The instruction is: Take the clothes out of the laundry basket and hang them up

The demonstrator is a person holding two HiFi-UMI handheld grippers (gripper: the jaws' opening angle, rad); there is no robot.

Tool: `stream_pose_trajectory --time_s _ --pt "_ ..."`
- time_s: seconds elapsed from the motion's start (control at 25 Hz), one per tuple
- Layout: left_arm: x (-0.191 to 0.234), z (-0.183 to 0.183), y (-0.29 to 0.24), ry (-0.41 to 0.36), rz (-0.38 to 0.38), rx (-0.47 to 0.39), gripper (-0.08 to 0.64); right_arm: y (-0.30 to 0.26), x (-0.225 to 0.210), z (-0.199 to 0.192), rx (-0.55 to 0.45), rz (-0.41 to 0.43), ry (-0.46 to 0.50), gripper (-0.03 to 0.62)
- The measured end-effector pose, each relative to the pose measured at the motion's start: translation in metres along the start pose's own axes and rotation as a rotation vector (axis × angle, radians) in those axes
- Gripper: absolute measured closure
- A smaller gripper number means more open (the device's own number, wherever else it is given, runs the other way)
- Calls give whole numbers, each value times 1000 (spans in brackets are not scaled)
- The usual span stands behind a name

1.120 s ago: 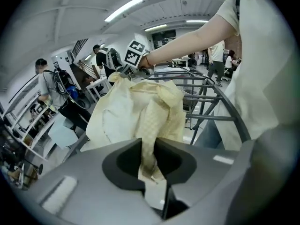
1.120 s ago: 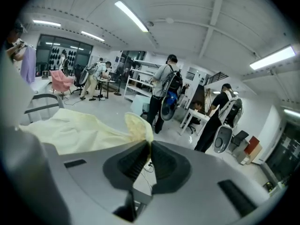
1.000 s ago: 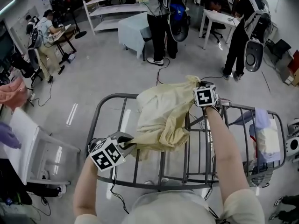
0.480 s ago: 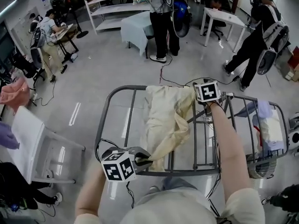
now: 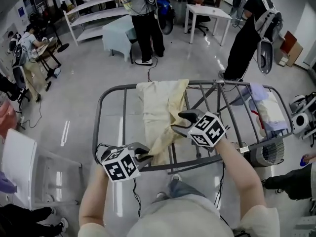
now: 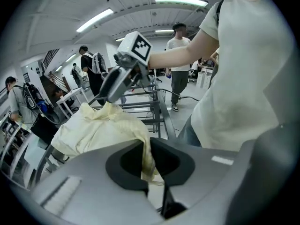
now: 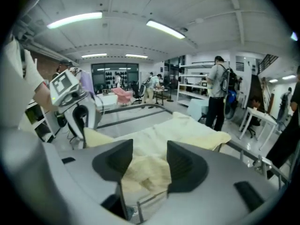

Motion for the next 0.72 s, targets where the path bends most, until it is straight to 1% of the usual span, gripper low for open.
stream_pose_trajectory --time_s 0.12,0.2,0.24,0.36,0.44,0.48,0.52,0.64,0.72 --pt "-2 1 1 -38 28 10 525 -3 37 -23 83 64 96 364" --pt "-6 2 -1 -65 39 20 525 -9 51 -37 133 86 156 367" --pt "-9 2 -1 -73 43 22 525 -13 55 -43 152 97 167 368" --pt "-17 5 -4 -76 51 18 525 -21 68 -57 195 126 147 414" --pt "-19 5 -5 -73 64 18 526 -20 74 -60 211 117 141 459" --pt "-19 4 -4 -70 75 19 526 -18 75 -60 204 102 131 507" --pt "-18 3 -2 -64 87 19 526 -14 75 -58 190 83 107 585" --pt "-14 0 2 -46 131 14 525 10 76 -51 142 18 27 589" --pt "-11 -3 2 -60 175 22 525 32 80 -46 117 -11 3 589"
Point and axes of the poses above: the fingertips, and each gripper's own axes: y backward along the fingers, x to its left, z out of its top, the point moved 1 cm from there along y, backward along the fingers, and after that the axes turned 15 degrees about -x, right-handed, at the moved point
